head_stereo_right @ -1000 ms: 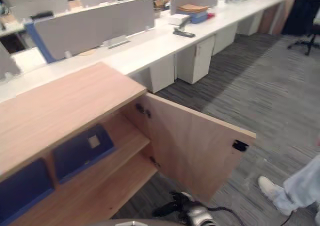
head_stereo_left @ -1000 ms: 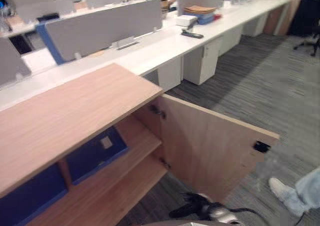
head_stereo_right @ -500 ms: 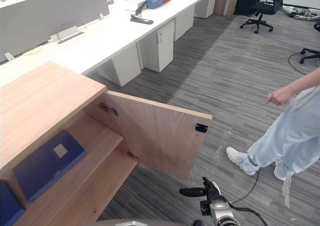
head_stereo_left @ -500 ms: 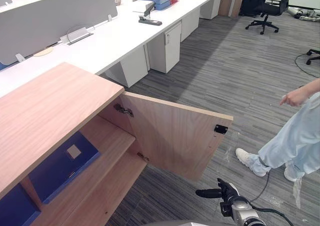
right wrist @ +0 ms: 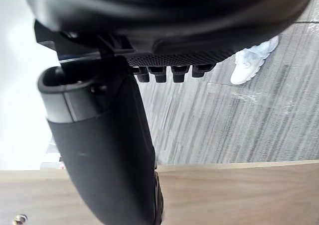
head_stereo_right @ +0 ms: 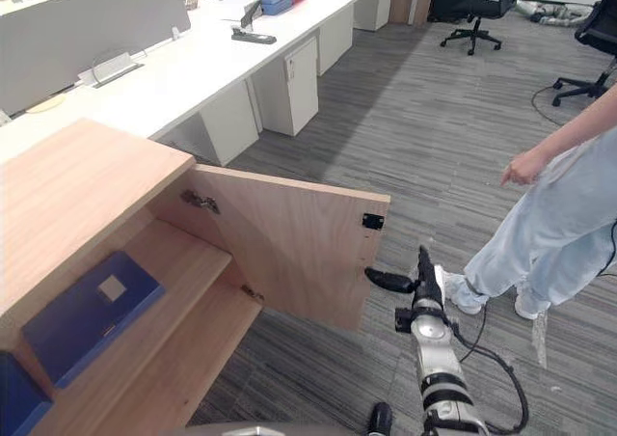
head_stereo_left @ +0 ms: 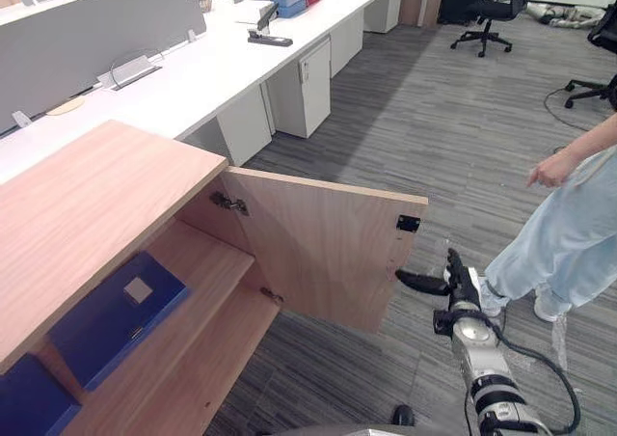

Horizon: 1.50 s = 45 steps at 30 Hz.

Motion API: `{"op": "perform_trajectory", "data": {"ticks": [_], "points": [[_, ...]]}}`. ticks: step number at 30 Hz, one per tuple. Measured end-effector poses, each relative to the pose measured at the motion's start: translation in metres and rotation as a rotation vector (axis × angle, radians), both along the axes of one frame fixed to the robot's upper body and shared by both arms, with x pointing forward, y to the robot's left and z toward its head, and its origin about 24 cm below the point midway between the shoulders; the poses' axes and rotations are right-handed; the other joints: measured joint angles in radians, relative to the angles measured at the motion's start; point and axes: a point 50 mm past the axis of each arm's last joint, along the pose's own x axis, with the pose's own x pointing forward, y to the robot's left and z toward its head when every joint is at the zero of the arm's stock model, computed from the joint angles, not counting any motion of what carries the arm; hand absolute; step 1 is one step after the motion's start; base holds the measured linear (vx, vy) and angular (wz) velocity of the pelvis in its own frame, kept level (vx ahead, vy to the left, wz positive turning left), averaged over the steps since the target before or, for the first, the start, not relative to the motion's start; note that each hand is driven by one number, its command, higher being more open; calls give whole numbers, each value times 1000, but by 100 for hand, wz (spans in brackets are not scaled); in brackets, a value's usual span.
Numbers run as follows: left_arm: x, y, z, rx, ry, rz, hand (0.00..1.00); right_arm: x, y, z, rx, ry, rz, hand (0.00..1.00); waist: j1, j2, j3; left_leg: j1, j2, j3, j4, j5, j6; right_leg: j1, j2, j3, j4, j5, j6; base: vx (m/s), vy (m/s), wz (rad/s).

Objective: Walk over to the cabinet, pick up the folder, carry it to the office cabinet, place the folder inside the office cabinet, then close the office cabinet door

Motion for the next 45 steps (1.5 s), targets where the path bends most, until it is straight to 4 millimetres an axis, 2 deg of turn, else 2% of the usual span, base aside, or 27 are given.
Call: {"op": "perform_trajectory", "data": {"ticks": [3, 7, 9, 11, 12, 15, 18, 22, 23, 25, 27, 28, 30, 31, 32, 34, 35, 38, 40, 42, 45], "points": [[1, 0, 0, -1, -2, -6, 100, 12, -2, 9, 4, -25, 25, 100, 8, 7, 0, 3, 2, -10, 0, 7, -3, 2, 3, -3, 1, 3, -7, 44, 15, 3], [1, 2, 0, 5, 0, -9, 100, 16, 3, 6, 53, 3, 88, 100, 8, 4, 4, 5, 1, -20, 0, 9, -4, 6, 2, -12, 4, 4, -8, 59, 24, 5], [1, 3, 0, 4, 1, -12, 100, 18, 13, 2, 87, 22, 145, 100, 8, 4, 5, 5, 1, -25, 1, 10, -5, 9, 2, -16, 4, 4, -7, -1, 10, 6], [1, 4, 0, 2, -2, -13, 100, 25, 37, 2, 105, 42, 289, 100, 13, 2, 11, 4, 2, -33, 2, 14, -5, 15, 2, -22, 1, 4, -8, -58, 3, 8], [1, 5, 0, 4, -5, -12, 100, 26, 38, 1, 127, 40, 273, 100, 13, 0, 14, 4, 2, -35, 2, 16, -5, 15, 2, -23, 0, 4, -8, -99, 1, 4], [8, 11, 1, 22, -27, -24, 100, 33, 43, 5, 59, 71, 374, 100, 14, -14, 31, -7, 11, -35, 7, 18, -7, 7, 11, -20, 0, 5, -12, -152, -17, -7], [11, 19, 2, 38, -30, -34, 100, 35, 56, 5, 2, 105, 502, 100, 10, -19, 35, -10, 43, -19, 19, 4, -25, -4, 45, -2, 0, 2, -26, -101, -53, -25], [13, 24, 2, 51, -25, -41, 100, 38, 64, 17, -222, 183, 844, 100, 3, -18, 35, -25, 93, -7, 42, 1, -28, -26, 98, 13, 2, 10, -60, -39, -73, -23], [16, 27, 2, 56, -24, -54, 100, 37, 66, 23, -327, 216, 981, 100, 3, -16, 34, -30, 108, -7, 49, 2, -26, -30, 115, 13, 4, 10, -72, -4, -88, -15], [17, 30, 1, 58, -20, -59, 100, 34, 75, 36, -515, 279, 1247, 100, 0, -17, 34, -36, 125, -7, 59, 8, -4, -37, 135, 16, 4, 9, -85, 0, -57, -11], [17, 32, 1, 56, -17, -55, 100, 24, 88, 44, -625, 332, 1487, 100, 0, -21, 31, -46, 124, -5, 77, 11, 43, -37, 136, 15, 4, 6, -90, -3, -16, 0], [17, 32, 1, 54, -18, -54, 100, 19, 93, 45, -634, 342, 1548, 100, 2, -22, 30, -47, 124, -1, 80, 10, 51, -37, 136, 15, 4, 6, -90, 0, 0, 0], [17, 34, 2, 54, -23, -36, 100, -2, 115, 45, -627, 364, 1761, 100, 8, -33, 26, -50, 122, 6, 82, 7, 77, -41, 134, 16, 3, 5, -91, 0, 0, 0], [17, 35, 2, 54, -23, -33, 100, -4, 117, 45, -623, 364, 1780, 100, 9, -34, 25, -50, 122, 7, 82, 5, 82, -42, 134, 16, 3, 5, -91, 0, 0, 0], [15, 38, 2, 56, -23, -10, 100, -17, 129, 46, -610, 364, 1901, 100, 15, -47, 23, -50, 118, 7, 82, -5, 98, -42, 131, 16, 1, 5, -91, -5, 33, 0], [11, 42, 3, 66, -19, 32, 100, -30, 139, 46, -602, 363, 2032, 100, 21, -70, 17, -50, 110, 7, 82, -17, 125, -41, 125, 17, 1, 7, -89, 11, 63, 2], [8, 45, 4, 73, -17, 58, 100, -35, 141, 46, -590, 372, 2079, 100, 25, -85, 12, -50, 105, 6, 84, -23, 143, -39, 121, 17, 4, 9, -87, 29, 75, 3], [3, 49, 5, 76, -15, 106, 100, -34, 136, 42, -633, 411, 2083, 100, 48, -108, 0, -49, 94, 1, 92, -27, 170, -30, 109, 15, 4, 10, -86, 29, 66, 6], [-2, 48, 4, 69, -6, 152, 100, -30, 131, 37, -685, 453, 2062, 100, 58, -111, 0, -50, 81, -18, 91, -24, 187, -19, 95, 1, 4, 9, -84, 14, 71, 23], [-5, 46, 4, 66, -10, 211, 100, -25, 131, 29, -717, 491, 2039, 100, 72, -111, 1, -53, 74, -34, 90, -24, 190, -9, 87, -12, 4, 7, -81, -1, 59, 33], [-11, 45, 4, 70, -24, 333, 100, -23, 146, 14, -754, 509, 2040, 100, 90, -111, 7, -66, 68, -92, 86, -24, 202, 17, 78, -61, 2, -4, -78, -7, 33, 49]]}}
